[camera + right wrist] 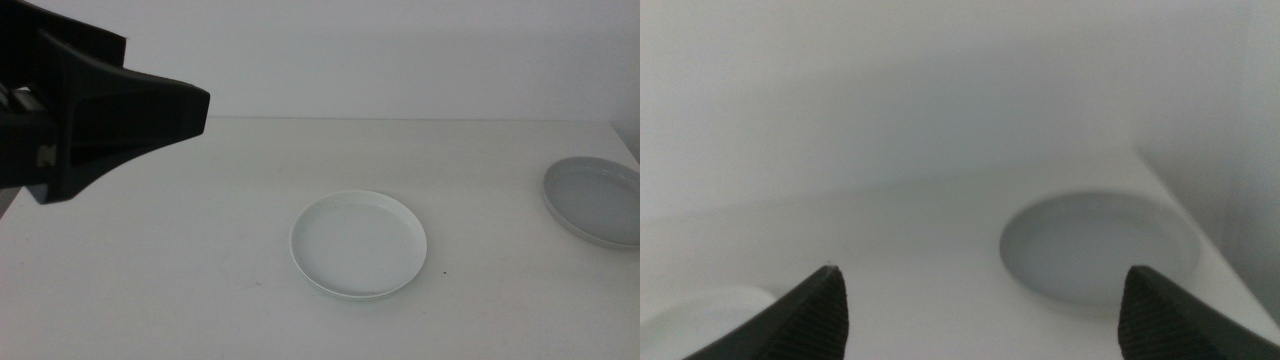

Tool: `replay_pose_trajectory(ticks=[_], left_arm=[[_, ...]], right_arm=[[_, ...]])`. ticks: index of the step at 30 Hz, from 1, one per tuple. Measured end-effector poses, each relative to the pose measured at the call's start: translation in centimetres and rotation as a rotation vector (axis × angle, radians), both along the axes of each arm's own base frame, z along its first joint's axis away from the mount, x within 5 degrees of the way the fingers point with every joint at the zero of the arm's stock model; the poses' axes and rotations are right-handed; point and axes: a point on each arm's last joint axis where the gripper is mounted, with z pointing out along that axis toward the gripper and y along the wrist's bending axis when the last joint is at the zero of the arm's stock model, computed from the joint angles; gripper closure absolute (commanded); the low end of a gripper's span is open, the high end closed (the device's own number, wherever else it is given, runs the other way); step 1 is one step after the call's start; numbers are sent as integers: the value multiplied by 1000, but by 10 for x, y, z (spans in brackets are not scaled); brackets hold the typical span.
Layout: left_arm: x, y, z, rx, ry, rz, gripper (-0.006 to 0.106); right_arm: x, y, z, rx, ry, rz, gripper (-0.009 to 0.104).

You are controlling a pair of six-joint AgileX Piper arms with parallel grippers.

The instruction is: Stack the three bowls on top of each other.

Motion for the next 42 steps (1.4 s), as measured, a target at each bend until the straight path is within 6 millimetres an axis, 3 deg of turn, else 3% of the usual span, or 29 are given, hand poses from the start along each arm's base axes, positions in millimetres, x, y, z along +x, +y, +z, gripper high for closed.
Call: replay_pose_trajectory(ticks=[6,9,16,28,35,42], left_arm=[[0,0,0,0,0,0,7],[0,0,0,0,0,0,7],[0,0,0,0,0,0,7],[0,0,0,0,-3,-1,7],[0,0,0,0,-3,-1,7],[-1,0,0,0,-3,-1,7]], right_arm=[[36,2,47,54,338,16,4],[53,3,52,64,517,25,4],[80,6,43,133,670,25,4],[98,6,36,205,758,-8,4],[116,5,64,84,766,51,4],[145,-8,101,12,767,-53,4]])
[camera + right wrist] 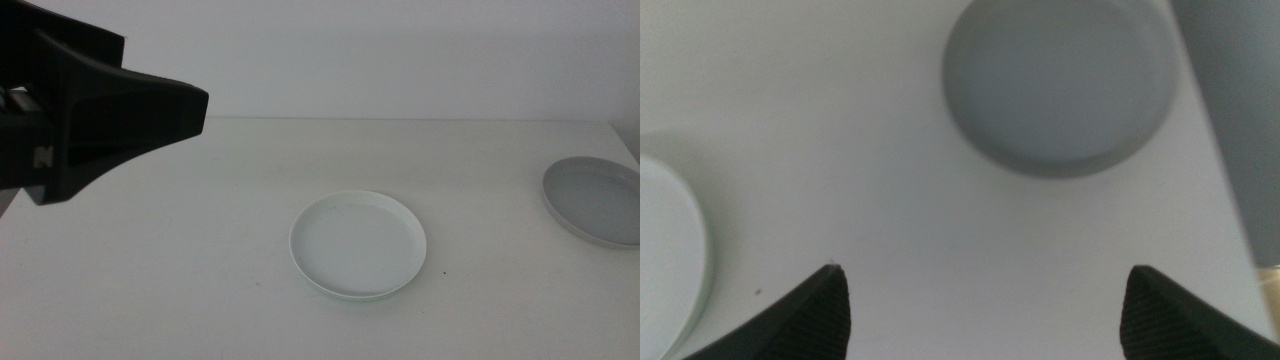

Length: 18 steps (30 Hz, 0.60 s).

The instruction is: Stack the three bowls on top of each other.

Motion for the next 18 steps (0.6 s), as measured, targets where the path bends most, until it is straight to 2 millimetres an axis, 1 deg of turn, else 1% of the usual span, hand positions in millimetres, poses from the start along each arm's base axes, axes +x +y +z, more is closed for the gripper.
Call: replay_pose_trajectory(ticks=[4,9,13,16,18], left_arm=[[0,0,0,-1,-1,0,7],[0,0,0,-1,-1,0,7],[0,0,0,-1,-1,0,7],[0,0,0,-1,-1,0,7],[-1,0,0,-1,-2,0,7]], right_arm=[[22,-14,16,-23,34,-48,4],[54,-49,26,-42,59,-120,4],[76,-74,22,-50,81,-160,4],[93,-93,13,-54,106,-181,4],[106,-106,4,-48,134,-191,4]])
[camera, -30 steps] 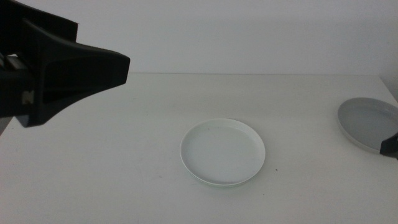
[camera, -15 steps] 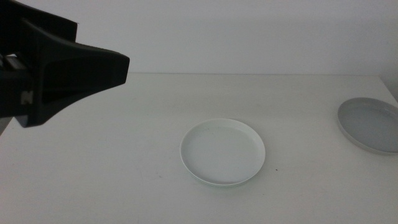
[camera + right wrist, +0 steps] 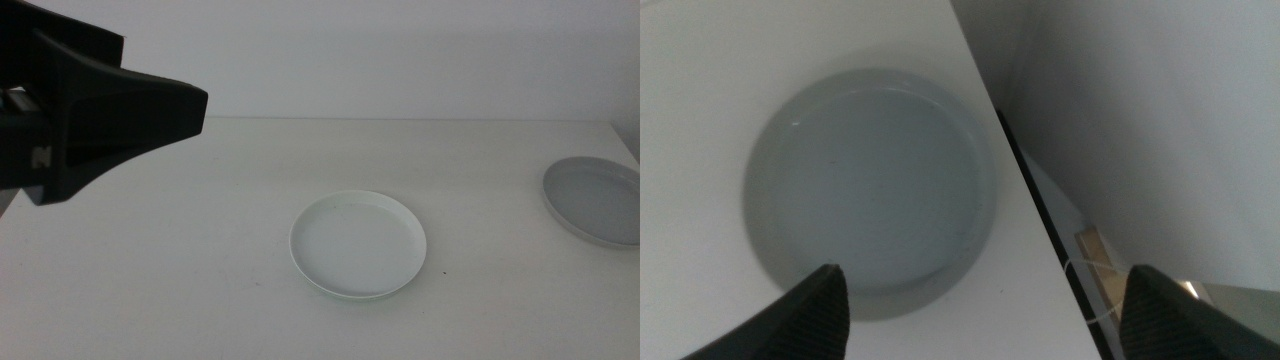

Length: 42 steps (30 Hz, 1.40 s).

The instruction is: Stack the three bowls on top of each other.

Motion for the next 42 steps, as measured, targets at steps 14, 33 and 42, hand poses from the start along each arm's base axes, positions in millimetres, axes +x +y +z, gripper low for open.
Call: replay_pose_trajectory(ticks=[14,33,42], left_arm=[[0,0,0,0,0,0,7],[0,0,0,0,0,0,7],[0,0,0,0,0,0,7]], right_arm=[[70,-31,-78,113,162,37,6],[99,-41,-182,179,299,32,26],[103,-42,-197,178,296,30,34]])
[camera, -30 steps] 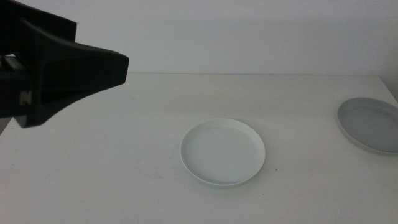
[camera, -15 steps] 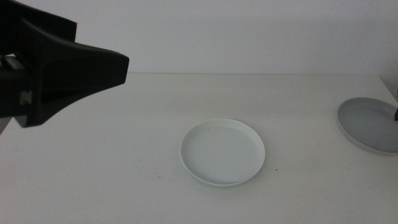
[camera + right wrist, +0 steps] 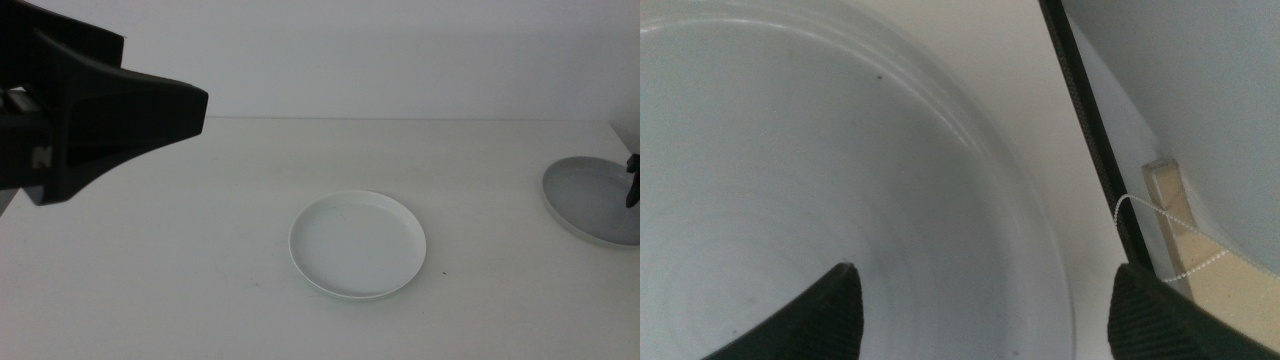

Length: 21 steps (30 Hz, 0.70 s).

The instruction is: Stack the three bowls on top of each other.

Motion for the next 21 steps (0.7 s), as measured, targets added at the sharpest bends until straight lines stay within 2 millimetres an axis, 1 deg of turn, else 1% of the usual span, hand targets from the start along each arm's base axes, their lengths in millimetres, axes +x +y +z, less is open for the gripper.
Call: replay_pose_trajectory(ticks=[3,6,8,11,13,14,18,21], left_arm=[[0,0,0,0,0,0,7],[0,0,0,0,0,0,7],[0,0,0,0,0,0,7],[0,0,0,0,0,0,7],[0,0,0,0,0,0,7],[0,0,0,0,0,0,7],[0,0,0,-2,1,-1,7],[0,0,0,-1,1,-1,7]], right_arm=[[1,0,-5,0,5,1,35],[1,-1,-10,2,10,-2,44],[2,-1,-10,2,5,-5,53],[4,-1,-11,-1,-3,-6,73],[4,-3,-11,-8,-5,-5,90],[4,-3,-11,-10,-5,-5,96],[3,-4,-9,-2,-6,-5,98],[2,-3,-1,5,-13,2,98]])
